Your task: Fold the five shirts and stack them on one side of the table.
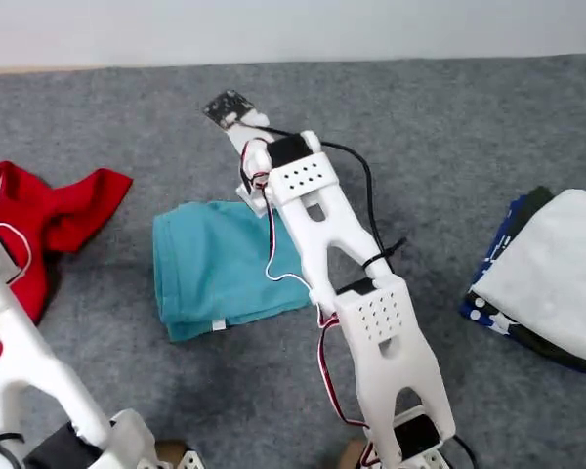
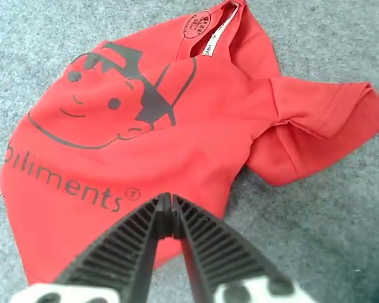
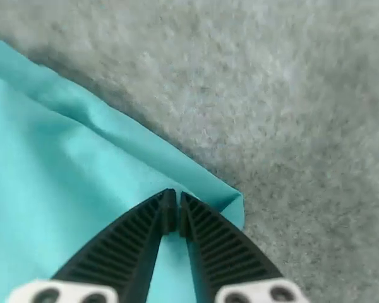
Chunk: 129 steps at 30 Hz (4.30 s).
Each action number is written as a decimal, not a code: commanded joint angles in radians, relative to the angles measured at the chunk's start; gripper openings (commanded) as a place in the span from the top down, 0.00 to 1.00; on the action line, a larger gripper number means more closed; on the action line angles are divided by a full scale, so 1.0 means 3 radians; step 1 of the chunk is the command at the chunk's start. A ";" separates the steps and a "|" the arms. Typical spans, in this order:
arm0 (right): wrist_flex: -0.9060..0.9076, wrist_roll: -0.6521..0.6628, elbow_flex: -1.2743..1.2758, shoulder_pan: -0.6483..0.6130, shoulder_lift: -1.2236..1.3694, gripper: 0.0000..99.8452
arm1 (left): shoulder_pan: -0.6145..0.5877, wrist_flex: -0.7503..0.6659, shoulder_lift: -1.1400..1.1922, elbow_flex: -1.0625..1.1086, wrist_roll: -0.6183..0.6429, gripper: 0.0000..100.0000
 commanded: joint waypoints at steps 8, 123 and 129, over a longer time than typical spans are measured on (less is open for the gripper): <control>-0.0120 0.0082 -0.0061 0.0560 0.0084 0.98 | 0.0000 0.0020 -0.0015 -0.0064 -0.0031 0.99; 0.1194 -0.2429 0.0552 -0.0182 -0.0294 0.70 | -0.0706 0.0404 -0.0046 -0.0064 -0.0164 0.99; 0.0928 -0.2419 0.0552 -0.0079 0.0028 0.71 | -0.0731 0.0409 -0.0046 -0.0059 -0.0174 0.99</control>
